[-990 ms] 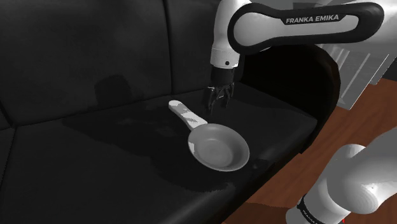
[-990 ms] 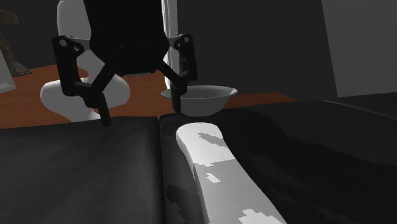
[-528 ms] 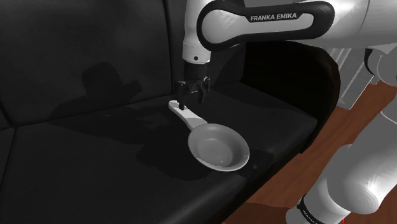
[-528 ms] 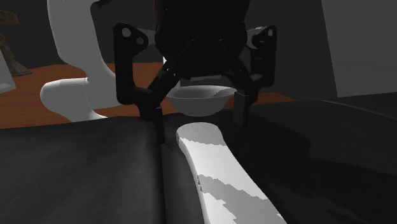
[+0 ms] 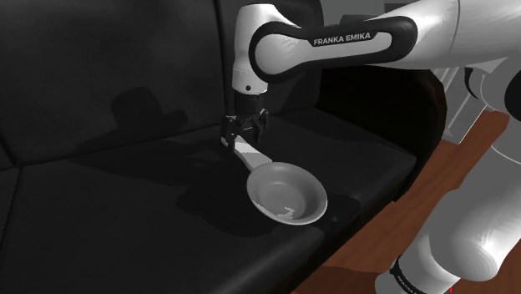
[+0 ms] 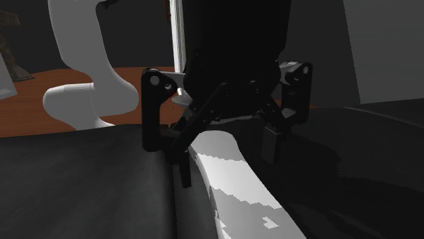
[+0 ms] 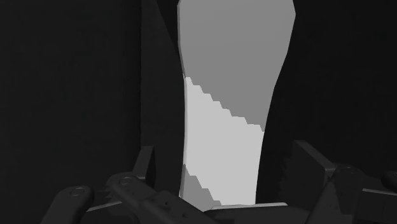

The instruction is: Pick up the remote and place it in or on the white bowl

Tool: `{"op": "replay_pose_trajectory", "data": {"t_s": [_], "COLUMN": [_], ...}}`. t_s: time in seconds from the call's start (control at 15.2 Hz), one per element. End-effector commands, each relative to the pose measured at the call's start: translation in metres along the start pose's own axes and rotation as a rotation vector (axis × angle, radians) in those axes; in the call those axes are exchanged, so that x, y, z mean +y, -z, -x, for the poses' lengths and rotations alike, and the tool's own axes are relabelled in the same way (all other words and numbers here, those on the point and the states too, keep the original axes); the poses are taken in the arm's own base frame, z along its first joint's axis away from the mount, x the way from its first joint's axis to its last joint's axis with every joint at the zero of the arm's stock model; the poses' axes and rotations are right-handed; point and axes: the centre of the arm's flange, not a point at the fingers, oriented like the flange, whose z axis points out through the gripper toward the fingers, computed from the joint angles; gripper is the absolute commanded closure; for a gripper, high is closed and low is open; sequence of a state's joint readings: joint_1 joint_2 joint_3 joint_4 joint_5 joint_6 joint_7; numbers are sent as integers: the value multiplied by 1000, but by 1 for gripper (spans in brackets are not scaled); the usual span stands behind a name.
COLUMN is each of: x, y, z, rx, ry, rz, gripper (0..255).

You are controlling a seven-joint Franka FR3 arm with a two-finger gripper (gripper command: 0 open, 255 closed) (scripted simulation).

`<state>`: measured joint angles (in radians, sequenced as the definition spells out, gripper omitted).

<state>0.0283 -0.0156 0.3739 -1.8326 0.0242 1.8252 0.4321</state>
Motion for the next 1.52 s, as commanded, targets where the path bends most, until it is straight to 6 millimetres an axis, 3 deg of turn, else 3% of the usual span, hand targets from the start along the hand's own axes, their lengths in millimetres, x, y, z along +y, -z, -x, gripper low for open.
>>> {"op": "replay_pose_trajectory", "data": {"t_s": [0.0,0.46,0.53,1.12,1.45], "x": [0,0,0,0,-1], "y": [-9,-9,-9,-9,18], "z": [0,0,0,0,0], "rx": [1,0,0,1,1], "ry": [0,0,0,0,0], "rz": [0,0,0,0,0], "gripper": [0,0,255,255,255]}}
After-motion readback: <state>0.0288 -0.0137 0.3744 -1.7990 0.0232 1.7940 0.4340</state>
